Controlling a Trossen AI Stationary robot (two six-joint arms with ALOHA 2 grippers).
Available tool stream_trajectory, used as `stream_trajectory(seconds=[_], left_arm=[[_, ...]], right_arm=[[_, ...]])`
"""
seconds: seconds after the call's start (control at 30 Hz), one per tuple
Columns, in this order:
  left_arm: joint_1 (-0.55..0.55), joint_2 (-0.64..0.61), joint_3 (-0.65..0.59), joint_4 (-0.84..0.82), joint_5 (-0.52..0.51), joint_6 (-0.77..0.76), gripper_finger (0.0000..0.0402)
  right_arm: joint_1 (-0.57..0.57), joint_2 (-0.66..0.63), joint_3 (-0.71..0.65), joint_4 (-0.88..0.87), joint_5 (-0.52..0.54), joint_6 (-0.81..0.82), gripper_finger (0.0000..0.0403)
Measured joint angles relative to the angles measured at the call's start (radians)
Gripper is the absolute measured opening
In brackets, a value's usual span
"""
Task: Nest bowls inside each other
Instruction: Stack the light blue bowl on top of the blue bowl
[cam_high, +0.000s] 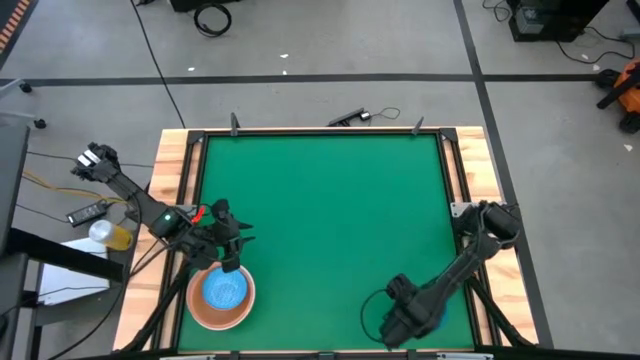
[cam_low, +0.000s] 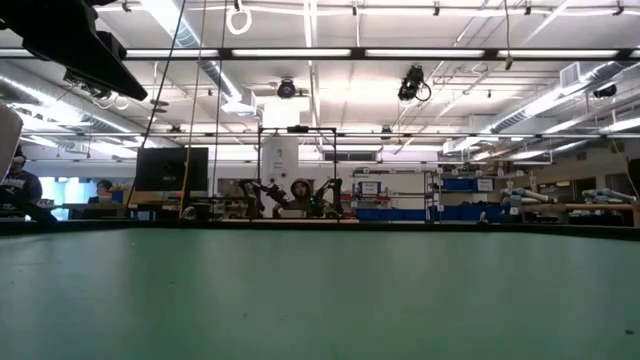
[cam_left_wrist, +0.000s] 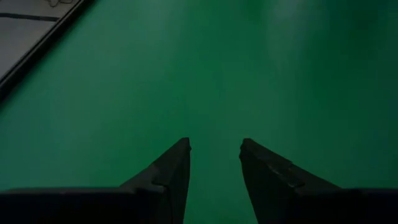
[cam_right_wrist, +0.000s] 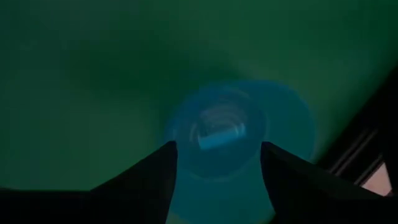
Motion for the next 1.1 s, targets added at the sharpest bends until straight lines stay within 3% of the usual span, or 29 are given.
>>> stream_trajectory(seconds=[0.37, 0.53, 0.7, 0.8, 0.97, 1.1], left_arm=[[0.004, 0.000, 0.000, 0.000, 0.022, 0.010, 0.0143], [0.004, 0.000, 0.000, 0.000, 0.055, 0.009, 0.0143], [0.004, 0.000, 0.000, 0.000, 0.055, 0.009, 0.0143], [0.004, 0.000, 0.000, 0.000, 0.055, 0.009, 0.0143], [0.004, 0.000, 0.030, -0.042, 0.058, 0.009, 0.0143], [0.004, 0.000, 0.112, -0.142, 0.056, 0.009, 0.0143]], right_arm=[[0.021, 0.006, 0.000, 0.182, 0.081, 0.030, 0.0165], [0.018, 0.007, -0.051, 0.102, 0.008, 0.084, 0.0158], [0.014, 0.007, -0.127, 0.246, -0.023, 0.055, 0.0150], [0.005, 0.008, -0.151, 0.313, -0.020, 0.016, 0.0121], [-0.018, 0.004, -0.150, 0.299, 0.029, -0.075, 0.0022], [-0.060, -0.011, -0.113, 0.282, 0.154, -0.167, 0.0017]])
